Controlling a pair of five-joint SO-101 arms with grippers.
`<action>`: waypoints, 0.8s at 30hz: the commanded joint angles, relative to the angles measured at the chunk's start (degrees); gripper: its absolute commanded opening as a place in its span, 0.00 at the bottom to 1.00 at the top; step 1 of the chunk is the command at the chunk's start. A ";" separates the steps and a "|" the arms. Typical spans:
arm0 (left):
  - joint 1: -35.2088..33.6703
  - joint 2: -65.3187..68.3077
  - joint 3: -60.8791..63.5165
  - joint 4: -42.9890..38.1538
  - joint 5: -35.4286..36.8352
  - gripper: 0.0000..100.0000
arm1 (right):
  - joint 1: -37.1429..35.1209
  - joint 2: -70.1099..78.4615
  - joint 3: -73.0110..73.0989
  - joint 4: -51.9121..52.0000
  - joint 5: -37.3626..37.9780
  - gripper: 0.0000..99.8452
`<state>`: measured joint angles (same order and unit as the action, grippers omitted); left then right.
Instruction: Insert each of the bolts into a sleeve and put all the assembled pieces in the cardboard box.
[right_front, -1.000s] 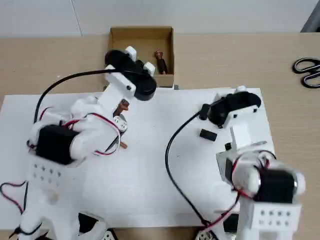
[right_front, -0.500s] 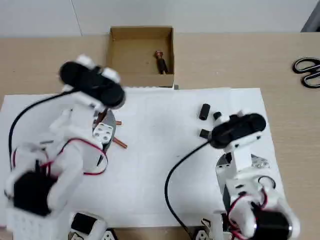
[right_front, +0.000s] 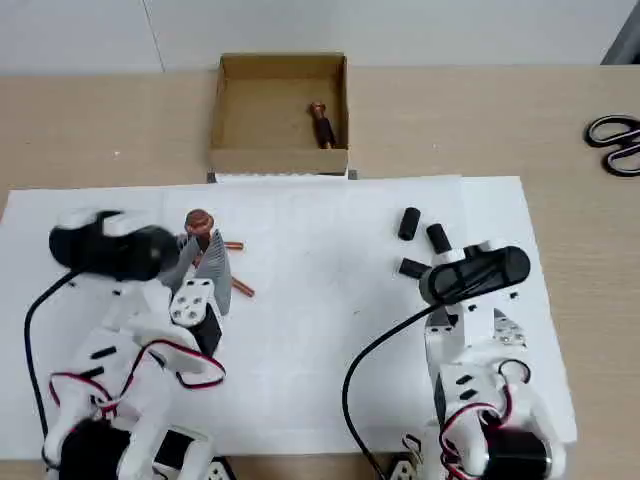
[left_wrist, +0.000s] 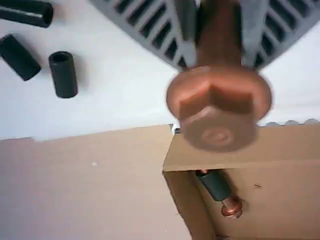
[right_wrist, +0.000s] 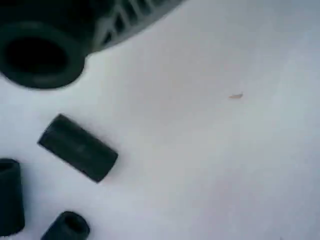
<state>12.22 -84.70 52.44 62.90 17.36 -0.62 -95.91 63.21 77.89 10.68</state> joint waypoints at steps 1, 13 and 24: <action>-0.44 -4.31 3.30 -3.87 2.99 0.00 | -1.10 -2.15 3.87 -7.16 -1.05 0.00; -4.22 -17.49 18.42 -14.07 9.76 0.00 | -17.98 -7.96 22.33 -28.00 -8.88 0.00; 1.32 -19.08 20.09 -16.00 18.29 0.00 | -34.77 -7.96 28.92 -39.87 -8.62 0.00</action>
<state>12.13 -102.99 72.75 49.54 34.77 -32.62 -103.21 92.57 40.53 2.59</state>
